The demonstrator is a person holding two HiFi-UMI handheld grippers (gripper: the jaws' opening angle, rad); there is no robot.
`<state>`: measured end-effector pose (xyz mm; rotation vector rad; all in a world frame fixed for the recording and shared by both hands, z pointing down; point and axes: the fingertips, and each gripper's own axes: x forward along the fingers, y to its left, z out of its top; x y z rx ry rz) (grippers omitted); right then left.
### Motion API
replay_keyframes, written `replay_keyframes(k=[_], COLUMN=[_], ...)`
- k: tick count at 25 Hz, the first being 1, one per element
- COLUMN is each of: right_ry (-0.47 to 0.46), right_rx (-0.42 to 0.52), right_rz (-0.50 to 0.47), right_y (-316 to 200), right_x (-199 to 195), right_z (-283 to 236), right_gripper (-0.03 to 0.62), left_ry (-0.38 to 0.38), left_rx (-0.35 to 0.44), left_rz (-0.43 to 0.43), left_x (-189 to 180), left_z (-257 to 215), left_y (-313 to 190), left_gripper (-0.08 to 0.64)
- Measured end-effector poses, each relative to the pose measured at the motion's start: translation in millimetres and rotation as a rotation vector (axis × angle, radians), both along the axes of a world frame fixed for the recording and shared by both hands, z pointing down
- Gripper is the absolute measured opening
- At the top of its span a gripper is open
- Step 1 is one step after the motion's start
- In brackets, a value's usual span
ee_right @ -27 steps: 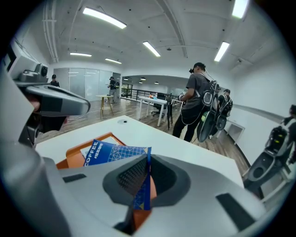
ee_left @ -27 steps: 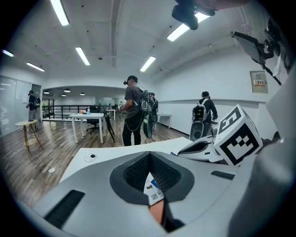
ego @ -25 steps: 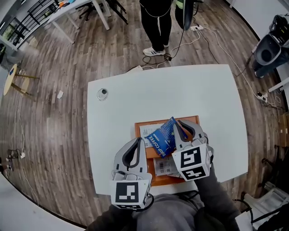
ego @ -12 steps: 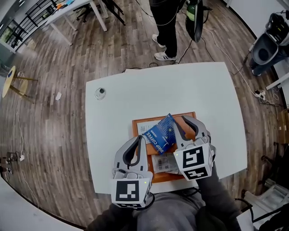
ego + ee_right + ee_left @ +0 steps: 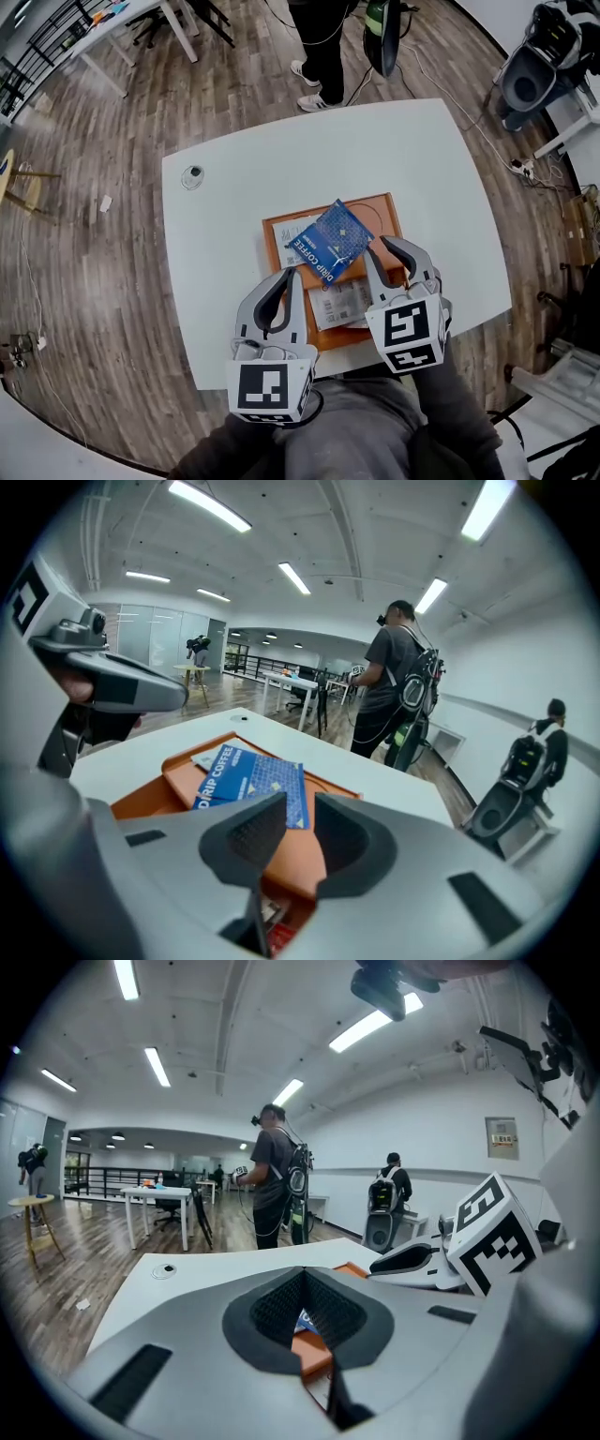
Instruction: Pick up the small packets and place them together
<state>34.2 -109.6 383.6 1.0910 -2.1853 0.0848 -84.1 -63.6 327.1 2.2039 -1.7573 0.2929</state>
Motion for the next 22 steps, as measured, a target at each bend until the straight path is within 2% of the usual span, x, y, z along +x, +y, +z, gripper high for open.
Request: replay_keyframes(k=[10, 17, 22], right_ry=[-0.004, 0.031, 0.079], right_rx=[-0.139, -0.2, -0.245], right_rz=[-0.01, -0.037, -0.071], right_y=[74, 83, 84], right_x=[-10, -16, -21], right_z=[45, 60, 71], right_gripper=[0.092, 0.094, 0.145], left_ry=[-0.011, -0.014, -0.004], left_rx=[-0.023, -0.022, -0.018], left_rz=[0.085, 0.081, 0.074], left_x=[11, 4, 0], left_z=[10, 11, 10], left_y=[38, 45, 41], left_gripper=[-0.003, -0.003, -0.003])
